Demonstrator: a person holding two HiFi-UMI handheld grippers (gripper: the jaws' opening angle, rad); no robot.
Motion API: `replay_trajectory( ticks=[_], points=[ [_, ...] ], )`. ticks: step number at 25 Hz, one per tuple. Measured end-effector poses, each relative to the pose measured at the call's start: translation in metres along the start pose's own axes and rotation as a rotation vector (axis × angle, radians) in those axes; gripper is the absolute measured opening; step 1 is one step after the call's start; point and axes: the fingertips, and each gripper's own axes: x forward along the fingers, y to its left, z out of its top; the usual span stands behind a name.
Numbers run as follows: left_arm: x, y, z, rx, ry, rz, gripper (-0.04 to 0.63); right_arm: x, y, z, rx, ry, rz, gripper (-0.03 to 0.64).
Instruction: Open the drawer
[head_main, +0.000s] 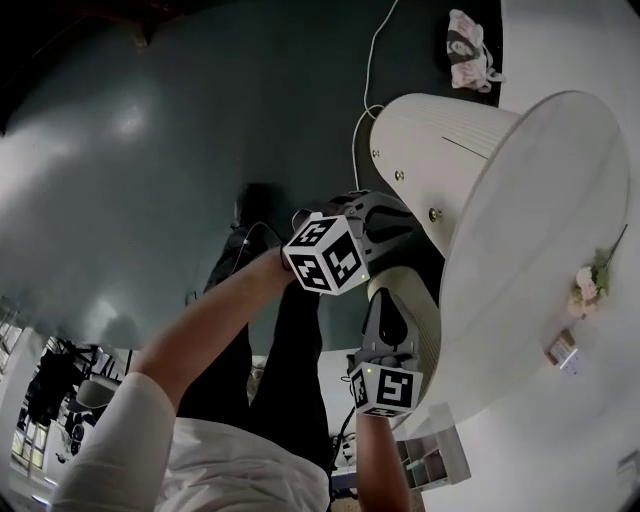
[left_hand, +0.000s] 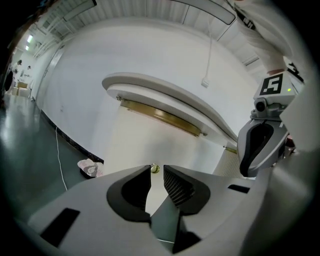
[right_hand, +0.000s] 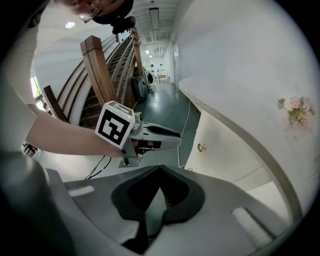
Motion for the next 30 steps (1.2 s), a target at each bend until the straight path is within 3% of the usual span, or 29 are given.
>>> replay_trajectory(
  ticks=[15, 22, 30],
  points=[
    [0.045, 0.009, -0.009, -0.003, -0.059, -0.017, 0.163, 0.029, 0.002, -0.025, -0.005, 0.032, 0.052, 0.011],
    [0.065, 0.009, -0.015, 0.023, -0.079, -0.034, 0.170, 0.039, -0.004, -0.027, -0.029, 0.027, 0.039, 0.011],
    [0.083, 0.003, -0.019, 0.046, -0.105, 0.003, 0.170, 0.044, -0.009, -0.035, -0.024, 0.040, 0.038, 0.011]
  ],
)
